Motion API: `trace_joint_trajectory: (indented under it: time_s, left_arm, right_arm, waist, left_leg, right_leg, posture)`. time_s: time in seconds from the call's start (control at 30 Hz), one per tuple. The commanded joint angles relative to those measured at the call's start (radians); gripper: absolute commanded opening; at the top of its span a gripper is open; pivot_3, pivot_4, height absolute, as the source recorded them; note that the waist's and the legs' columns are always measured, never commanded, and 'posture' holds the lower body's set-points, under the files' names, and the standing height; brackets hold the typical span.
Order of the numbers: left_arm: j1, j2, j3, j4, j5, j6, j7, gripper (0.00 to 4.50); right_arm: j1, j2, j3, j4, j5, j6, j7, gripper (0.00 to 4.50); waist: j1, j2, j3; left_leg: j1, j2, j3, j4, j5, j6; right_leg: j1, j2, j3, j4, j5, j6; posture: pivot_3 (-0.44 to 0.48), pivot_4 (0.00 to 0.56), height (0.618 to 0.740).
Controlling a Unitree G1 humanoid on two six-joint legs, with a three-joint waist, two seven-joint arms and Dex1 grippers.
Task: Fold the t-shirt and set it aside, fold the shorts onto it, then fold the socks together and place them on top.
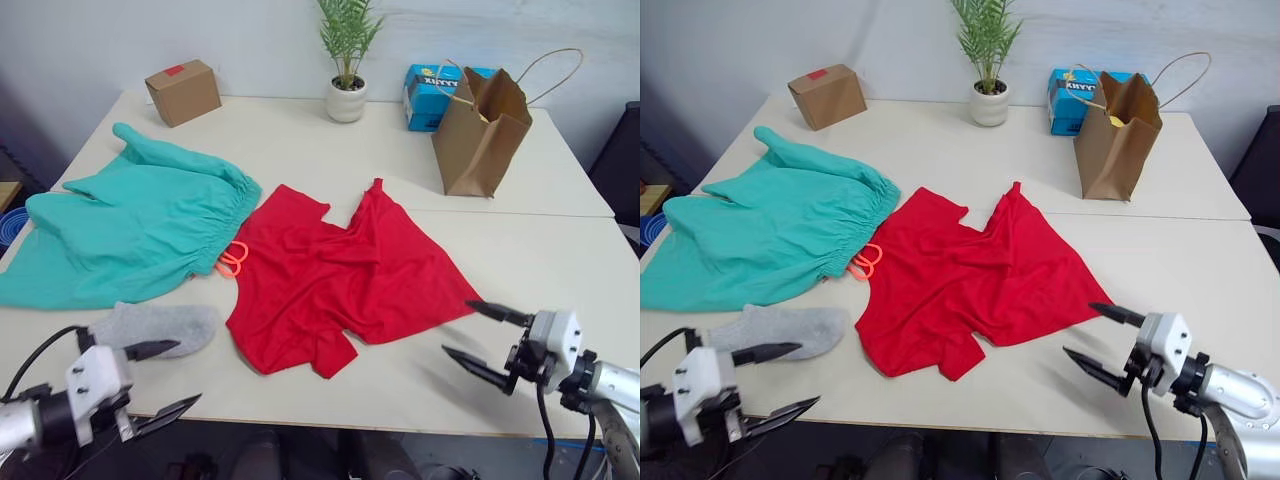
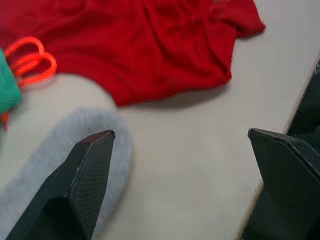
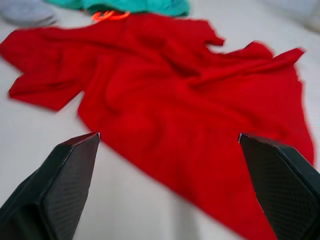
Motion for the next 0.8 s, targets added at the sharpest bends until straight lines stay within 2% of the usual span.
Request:
trace_joint_trajectory:
  time_s: [0.03, 0.13, 0.17, 0.2, 0.3, 0.47, 0.53, 0.67, 0.8]
  left_arm:
    - [-0.051, 0.04, -0.078, -0.097, 0.022, 0.063, 0.011, 4.46]
    - [-0.091, 0.063, -0.141, -0.151, 0.057, 0.125, 0.041, 4.46]
    - [-0.114, 0.049, -0.173, -0.18, 0.029, 0.203, 0.089, 4.46]
    - [-0.14, 0.025, -0.253, -0.202, 0.046, 0.241, 0.124, 4.46]
    - [-0.256, -0.034, -0.475, -0.238, 0.153, 0.334, 0.225, 4.46]
    - [-0.432, -0.107, -0.674, -0.207, 0.319, 0.401, 0.339, 4.46]
    - [-0.481, -0.177, -0.7, -0.188, 0.35, 0.439, 0.411, 4.46]
    - [-0.507, -0.251, -0.697, -0.181, 0.343, 0.52, 0.457, 4.46]
    - [-0.504, -0.213, -0.709, -0.196, 0.31, 0.553, 0.39, 4.46]
  right_arm:
    - [-0.018, -0.047, -0.047, -0.018, 0.004, 0.015, 0.016, 4.5]
    - [-0.031, -0.093, -0.047, 0.015, -0.049, -0.021, 0.055, 4.5]
    - [-0.034, -0.118, -0.041, 0.051, -0.078, -0.045, 0.082, 4.5]
    - [-0.052, -0.155, -0.022, 0.106, -0.112, -0.059, 0.118, 4.5]
    - [-0.164, -0.197, 0.025, 0.262, -0.219, -0.119, 0.104, 4.5]
    - [-0.214, -0.219, 0.068, 0.334, -0.263, -0.152, 0.154, 4.5]
    - [-0.229, -0.221, 0.076, 0.357, -0.272, -0.159, 0.159, 4.5]
    - [-0.261, -0.227, 0.091, 0.367, -0.267, -0.137, 0.18, 4.5]
    - [-0.266, -0.234, 0.083, 0.337, -0.239, -0.085, 0.209, 4.5]
  waist:
    - [0.001, 0.001, 0.0]
    - [0.0, 0.001, 0.0]
    - [-0.001, 0.001, 0.0]
    - [-0.001, 0.001, 0.001]
    - [-0.004, 0.003, 0.001]
    - [0.003, 0.004, 0.001]
    - [0.008, 0.005, 0.001]
    - [0.009, 0.005, 0.001]
    - [0.014, 0.005, 0.001]
  left_leg:
    - [0.0, 0.0, 0.0, 0.0, 0.0, 0.0]
    - [-0.001, 0.0, 0.0, -0.001, 0.0, 0.0]
    - [-0.001, 0.0, 0.0, -0.001, 0.0, 0.0]
    - [-0.001, 0.0, 0.0, -0.001, 0.0, 0.0]
    - [0.001, -0.001, 0.002, 0.0, 0.0, 0.002]
    - [0.002, -0.001, 0.002, 0.0, 0.003, 0.001]
    - [0.001, -0.001, 0.002, 0.001, 0.003, 0.001]
    - [0.001, -0.001, 0.002, 0.002, 0.003, 0.001]
    - [0.001, -0.001, 0.002, 0.002, 0.004, 0.0]
  right_leg:
    - [0.0, 0.0, 0.0, 0.0, 0.0, 0.0]
    - [-0.001, 0.0, 0.0, -0.001, 0.0, 0.0]
    - [-0.001, 0.0, 0.0, -0.001, 0.0, 0.0]
    - [-0.001, 0.0, 0.0, -0.001, 0.0, 0.0]
    - [0.002, 0.0, 0.003, -0.002, 0.002, 0.003]
    - [0.002, 0.001, 0.002, 0.0, 0.003, 0.004]
    - [0.002, 0.001, 0.003, 0.0, 0.003, 0.004]
    - [0.002, 0.001, 0.003, 0.0, 0.003, 0.005]
    - [0.001, 0.001, 0.003, 0.001, 0.003, 0.005]
  posture:
    - [0.0, 0.15, 0.74]
    - [0.0, 0.15, 0.74]
    - [0.0, 0.15, 0.74]
    - [0.0, 0.15, 0.74]
    - [0.0, 0.15, 0.74]
    - [0.0, 0.15, 0.74]
    - [0.0, 0.15, 0.74]
    - [0.0, 0.15, 0.74]
    - [0.0, 0.15, 0.74]
